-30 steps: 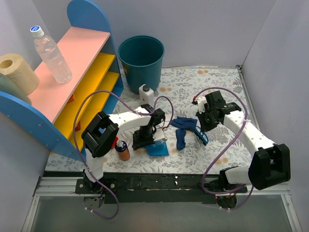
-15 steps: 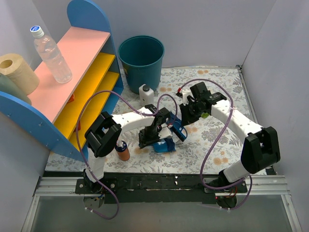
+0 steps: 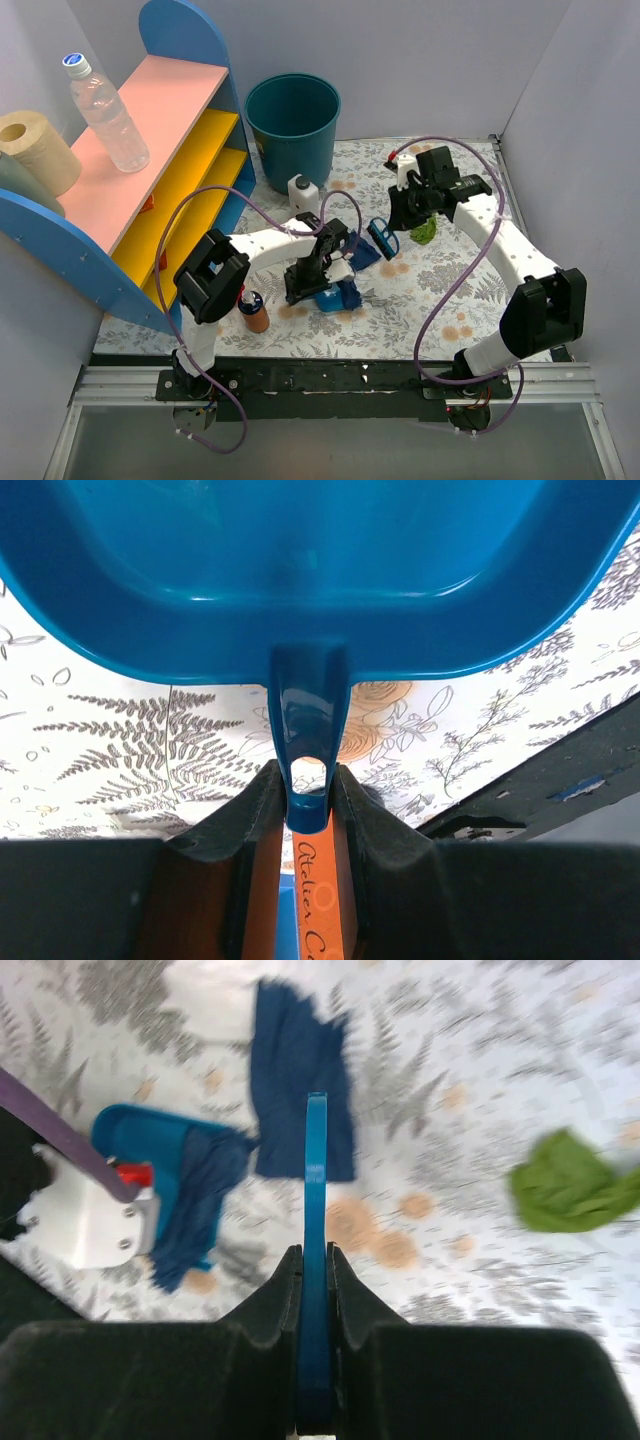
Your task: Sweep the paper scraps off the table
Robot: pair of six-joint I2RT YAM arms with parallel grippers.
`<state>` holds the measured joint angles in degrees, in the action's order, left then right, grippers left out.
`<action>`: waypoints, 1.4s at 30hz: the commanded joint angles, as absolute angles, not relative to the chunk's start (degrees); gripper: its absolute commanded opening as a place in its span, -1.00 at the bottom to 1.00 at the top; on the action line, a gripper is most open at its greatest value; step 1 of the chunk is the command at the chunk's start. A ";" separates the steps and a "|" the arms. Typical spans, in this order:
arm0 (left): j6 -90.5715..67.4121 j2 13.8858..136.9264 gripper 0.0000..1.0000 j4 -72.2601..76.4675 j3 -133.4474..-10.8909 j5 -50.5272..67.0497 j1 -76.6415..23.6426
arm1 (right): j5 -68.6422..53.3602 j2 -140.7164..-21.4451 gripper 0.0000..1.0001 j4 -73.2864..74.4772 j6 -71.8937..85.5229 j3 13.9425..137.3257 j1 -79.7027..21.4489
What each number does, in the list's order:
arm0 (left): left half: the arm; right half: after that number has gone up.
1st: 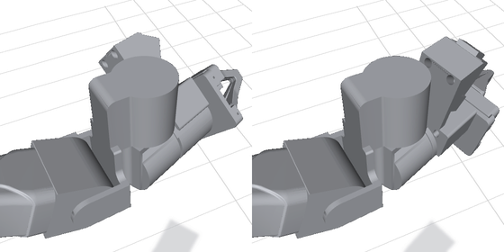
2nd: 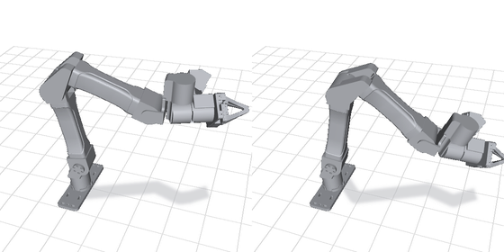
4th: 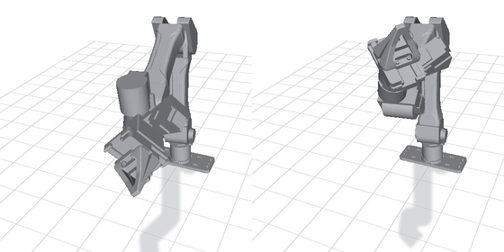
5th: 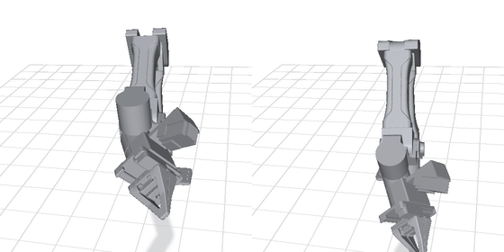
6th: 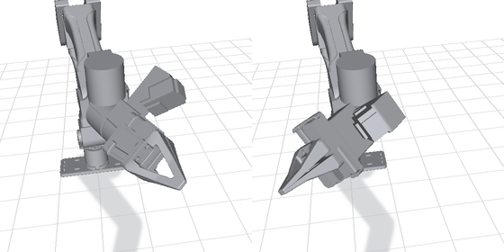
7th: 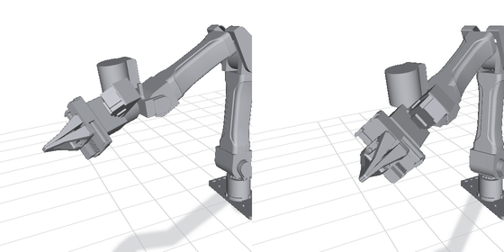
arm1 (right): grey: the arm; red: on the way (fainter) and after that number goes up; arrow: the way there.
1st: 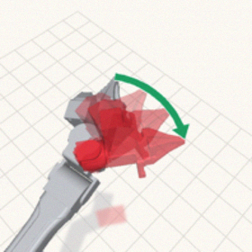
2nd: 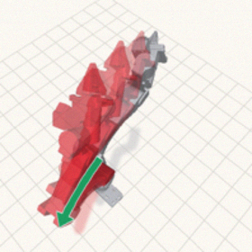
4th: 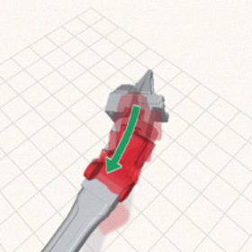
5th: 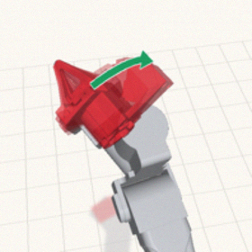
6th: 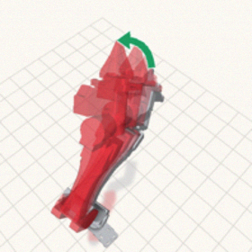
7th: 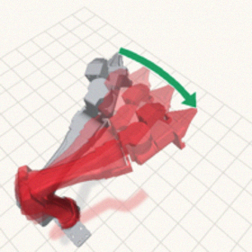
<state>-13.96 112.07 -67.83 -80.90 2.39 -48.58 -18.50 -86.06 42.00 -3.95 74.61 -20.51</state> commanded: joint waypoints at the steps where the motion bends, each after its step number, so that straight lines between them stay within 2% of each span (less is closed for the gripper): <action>1: -15.11 109.51 -1.00 -71.10 -82.44 2.46 -46.41 | -5.38 -88.14 -0.97 37.80 -9.92 81.81 -20.57; 7: -19.24 107.67 -1.00 -72.95 -81.83 0.80 -43.95 | 1.75 -95.52 -0.97 36.21 -13.27 85.78 -21.18; 21: -21.18 110.91 -1.00 -72.07 -82.00 -7.90 -37.62 | 0.44 -107.31 -0.97 35.77 -12.48 90.09 -29.87; 33: -19.51 118.65 -1.00 -72.69 -91.49 -6.33 -37.71 | -12.03 -107.75 -0.97 36.04 -9.67 88.68 -33.92; 42: -18.37 117.78 -1.00 -71.98 -92.29 -1.33 -37.62 | -22.05 -104.59 -0.97 36.39 -9.05 85.61 -34.37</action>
<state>-19.70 119.77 -72.23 -91.05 -5.54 -37.50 -14.96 -107.28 36.23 -10.20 87.15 -33.95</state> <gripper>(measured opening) 0.205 0.128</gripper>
